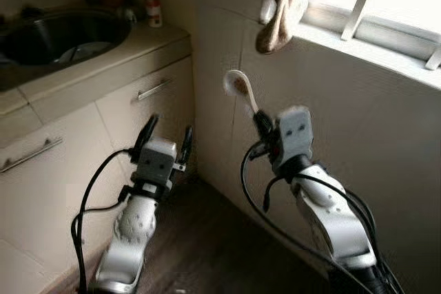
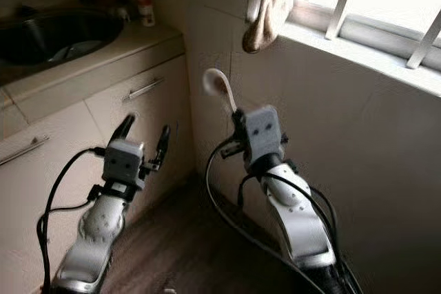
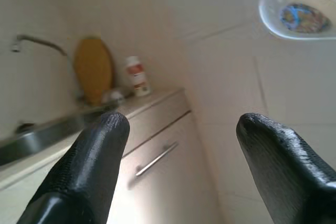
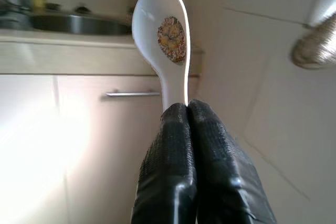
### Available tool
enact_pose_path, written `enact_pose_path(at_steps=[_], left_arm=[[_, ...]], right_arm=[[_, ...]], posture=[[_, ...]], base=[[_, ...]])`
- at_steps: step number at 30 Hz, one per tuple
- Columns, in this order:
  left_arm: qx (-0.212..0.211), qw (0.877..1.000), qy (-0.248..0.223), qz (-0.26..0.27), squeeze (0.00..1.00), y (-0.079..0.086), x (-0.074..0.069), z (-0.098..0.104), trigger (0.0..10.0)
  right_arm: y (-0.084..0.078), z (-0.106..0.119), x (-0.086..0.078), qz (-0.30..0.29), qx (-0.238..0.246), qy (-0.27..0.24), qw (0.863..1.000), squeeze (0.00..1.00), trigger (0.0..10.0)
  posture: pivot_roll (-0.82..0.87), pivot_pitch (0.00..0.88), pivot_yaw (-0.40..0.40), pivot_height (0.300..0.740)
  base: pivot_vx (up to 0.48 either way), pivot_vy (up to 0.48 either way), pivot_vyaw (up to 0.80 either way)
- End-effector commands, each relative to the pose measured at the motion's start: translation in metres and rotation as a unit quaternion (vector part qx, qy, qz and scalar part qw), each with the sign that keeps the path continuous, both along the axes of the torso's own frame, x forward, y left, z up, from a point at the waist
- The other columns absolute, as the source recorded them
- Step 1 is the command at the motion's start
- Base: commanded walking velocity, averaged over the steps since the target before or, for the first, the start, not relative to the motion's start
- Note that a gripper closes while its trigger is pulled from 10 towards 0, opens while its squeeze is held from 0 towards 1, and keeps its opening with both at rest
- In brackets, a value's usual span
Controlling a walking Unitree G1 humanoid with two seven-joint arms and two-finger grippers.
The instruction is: Kitchen organization
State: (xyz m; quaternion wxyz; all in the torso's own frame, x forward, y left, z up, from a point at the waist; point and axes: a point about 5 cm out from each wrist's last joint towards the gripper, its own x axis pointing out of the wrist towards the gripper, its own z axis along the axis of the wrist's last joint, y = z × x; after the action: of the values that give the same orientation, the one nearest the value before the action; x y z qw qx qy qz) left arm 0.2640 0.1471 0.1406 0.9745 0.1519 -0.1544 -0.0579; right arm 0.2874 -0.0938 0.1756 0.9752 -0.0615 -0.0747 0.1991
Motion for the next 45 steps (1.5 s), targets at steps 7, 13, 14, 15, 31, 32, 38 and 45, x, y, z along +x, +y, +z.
enact_pose_path(at_steps=[7,13,14,15,31,32,38,45], left_arm=[[-0.008,1.0,-0.009,-0.019,0.0,-0.008,-0.002,0.004,10.0],[-0.007,1.0,-0.007,-0.021,0.0,-0.009,-0.002,0.003,10.0],[-0.007,1.0,-0.007,-0.021,0.0,-0.009,-0.002,0.003,10.0],[-0.007,1.0,-0.007,-0.021,0.0,-0.009,-0.002,0.003,10.0],[-0.018,0.999,-0.014,-0.022,0.0,-0.008,-0.001,0.006,10.0],[-0.018,0.999,-0.015,-0.022,0.0,-0.008,-0.001,0.007,10.0],[-0.017,0.999,-0.019,-0.021,0.0,-0.008,-0.002,0.008,10.0],[-0.016,0.999,-0.017,-0.023,0.0,-0.008,-0.002,0.007,10.0]], right_arm=[[-0.004,0.002,0.001,-0.001,-0.001,-0.008,1.0,0.0,4.0],[-0.004,0.002,0.001,-0.003,0.001,-0.008,1.0,0.0,4.9],[-0.004,0.002,0.001,-0.004,0.002,-0.008,1.0,0.0,4.2],[-0.004,0.002,0.001,-0.005,0.004,-0.007,1.0,0.0,4.2],[-0.003,0.002,0.004,-0.002,0.012,-0.005,1.0,0.0,10.0],[-0.002,0.002,0.005,-0.001,0.014,-0.003,1.0,0.0,10.0],[-0.002,0.004,0.008,-0.007,0.044,0.006,0.999,0.0,10.0],[-0.007,0.003,0.012,-0.023,0.048,0.012,0.999,0.0,10.0]], posture=[[0.09,0.0,-0.044,0.74],[0.09,0.0,-0.044,0.74],[0.09,0.0,-0.044,0.74],[0.09,0.0,-0.044,0.74],[0.1,0.0,-0.045,0.74],[0.1,0.0,-0.045,0.74],[0.1,0.0,-0.046,0.74],[0.1,0.0,-0.045,0.74]], base=[[0.0,0.0,0.8],[0.0,0.0,0.8],[0.0,0.0,0.8],[0.0,0.0,0.8],[0.015,0.0,0.8],[0.292,0.0,0.8],[0.326,0.0,0.51],[0.282,0.0,0.0]])
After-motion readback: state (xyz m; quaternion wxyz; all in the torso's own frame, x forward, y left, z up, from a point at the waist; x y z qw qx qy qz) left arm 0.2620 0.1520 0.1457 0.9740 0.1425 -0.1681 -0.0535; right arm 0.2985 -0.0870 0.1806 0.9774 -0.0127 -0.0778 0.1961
